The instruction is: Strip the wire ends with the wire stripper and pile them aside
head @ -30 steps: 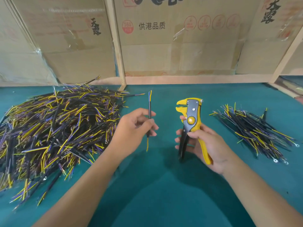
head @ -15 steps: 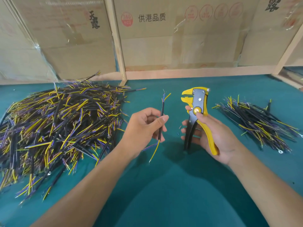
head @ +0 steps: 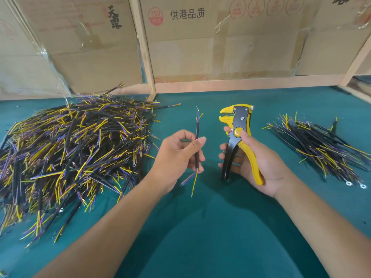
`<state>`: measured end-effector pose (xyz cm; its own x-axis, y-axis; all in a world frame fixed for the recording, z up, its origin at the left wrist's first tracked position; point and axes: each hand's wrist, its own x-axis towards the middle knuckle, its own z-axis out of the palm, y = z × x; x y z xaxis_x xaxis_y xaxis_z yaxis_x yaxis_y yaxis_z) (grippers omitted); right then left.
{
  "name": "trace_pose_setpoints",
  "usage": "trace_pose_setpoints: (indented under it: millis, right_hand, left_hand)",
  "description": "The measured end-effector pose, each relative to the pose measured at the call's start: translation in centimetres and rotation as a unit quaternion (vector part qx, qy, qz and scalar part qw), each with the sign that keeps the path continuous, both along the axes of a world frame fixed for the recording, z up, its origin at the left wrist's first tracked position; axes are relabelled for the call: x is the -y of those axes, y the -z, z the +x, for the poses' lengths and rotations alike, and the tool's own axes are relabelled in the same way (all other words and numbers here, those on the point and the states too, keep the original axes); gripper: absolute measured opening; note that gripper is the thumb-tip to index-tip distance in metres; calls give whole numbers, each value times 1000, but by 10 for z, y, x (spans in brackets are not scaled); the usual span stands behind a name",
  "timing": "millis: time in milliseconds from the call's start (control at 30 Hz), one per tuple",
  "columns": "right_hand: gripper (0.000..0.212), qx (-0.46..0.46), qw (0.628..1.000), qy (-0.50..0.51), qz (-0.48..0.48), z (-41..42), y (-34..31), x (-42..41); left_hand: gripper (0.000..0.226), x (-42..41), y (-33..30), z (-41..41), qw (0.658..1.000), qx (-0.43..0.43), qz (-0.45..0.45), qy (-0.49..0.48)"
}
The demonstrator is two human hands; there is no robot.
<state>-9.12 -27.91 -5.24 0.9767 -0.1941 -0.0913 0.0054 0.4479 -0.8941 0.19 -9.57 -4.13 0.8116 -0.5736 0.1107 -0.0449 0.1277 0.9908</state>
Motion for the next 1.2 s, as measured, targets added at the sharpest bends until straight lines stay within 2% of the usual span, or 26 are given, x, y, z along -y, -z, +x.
trace_pose_setpoints:
  millis: [167,300,867,1067,1200]
  right_hand:
    - [45,6,1000,-6,-3,0,1,3]
    - [44,13,1000,-10,-9,-2,4,5]
    - [44,12,1000,-20,-2,-3,2,7]
    - [42,13,1000,-17,-2,-4,0,6]
    - [43,9,1000,-15,-8,-4,0,6]
  left_hand:
    - [32,2,-2,-2,999,34,-4,-11]
    - [27,1,-6,-5,998,67,2,-6]
    - [17,-3,-16,-11,999,26,-10,46]
    - [17,-4,-15,-9,997,44,-18,59]
    - [20,-6,-15,-8,994,87,0,70]
